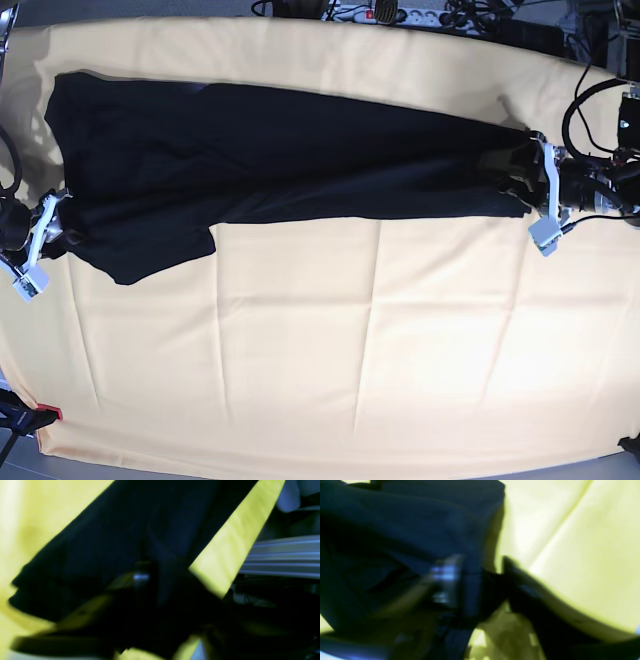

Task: Fold the T-shirt properly
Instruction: 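Regrip the folded edge with the right gripper and tuck it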

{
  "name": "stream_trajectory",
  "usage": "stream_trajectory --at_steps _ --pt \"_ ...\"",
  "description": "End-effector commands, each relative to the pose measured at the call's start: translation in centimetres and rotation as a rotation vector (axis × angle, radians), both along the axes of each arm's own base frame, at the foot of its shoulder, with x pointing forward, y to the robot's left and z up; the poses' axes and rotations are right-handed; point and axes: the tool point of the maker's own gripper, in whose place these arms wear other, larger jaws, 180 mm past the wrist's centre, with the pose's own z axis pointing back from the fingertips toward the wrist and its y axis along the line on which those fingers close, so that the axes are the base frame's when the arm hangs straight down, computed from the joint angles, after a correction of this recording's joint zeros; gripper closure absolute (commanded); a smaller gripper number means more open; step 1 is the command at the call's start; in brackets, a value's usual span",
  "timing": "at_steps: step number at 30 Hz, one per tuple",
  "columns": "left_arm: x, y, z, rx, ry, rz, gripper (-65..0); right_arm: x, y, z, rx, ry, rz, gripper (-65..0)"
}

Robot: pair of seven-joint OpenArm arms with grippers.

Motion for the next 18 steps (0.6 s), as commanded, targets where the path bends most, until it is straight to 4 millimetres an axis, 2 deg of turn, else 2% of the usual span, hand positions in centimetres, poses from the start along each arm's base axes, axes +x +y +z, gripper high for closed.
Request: stream_trajectory --at_steps 1,2,3,5,8,14,18 --pt "0.6 0.7 1.0 0.021 -0.038 -0.008 -33.4 0.9 -0.9 2.1 -0.019 -0.053 -0.001 -44.1" --pt "0.6 0.8 1.0 0.023 -0.038 -0.008 -39.4 0.9 -1.0 2.2 -0.021 -0.056 -0.001 -49.5" --pt "0.6 0.7 1.0 0.022 -0.038 -0.008 -42.1 1.1 -1.1 2.4 -0.018 -0.066 -0.001 -51.4" --pt "0.6 0.7 1.0 0.022 -0.038 -0.008 -42.2 1.5 -0.8 2.8 0.001 -0.097 0.000 -51.3" --pt "0.6 0.7 1.0 0.022 -0.038 -0.008 -42.2 2.3 0.7 2.9 0.068 -0.151 -0.009 -51.2" --pt "0.6 0.7 1.0 0.018 -0.038 -0.009 -42.2 4.4 1.2 -0.2 0.075 -0.213 -0.181 -51.2" --pt "0.6 0.7 1.0 0.019 -0.038 -0.009 -42.2 5.4 0.8 -3.3 0.123 -0.156 -0.282 -51.2"
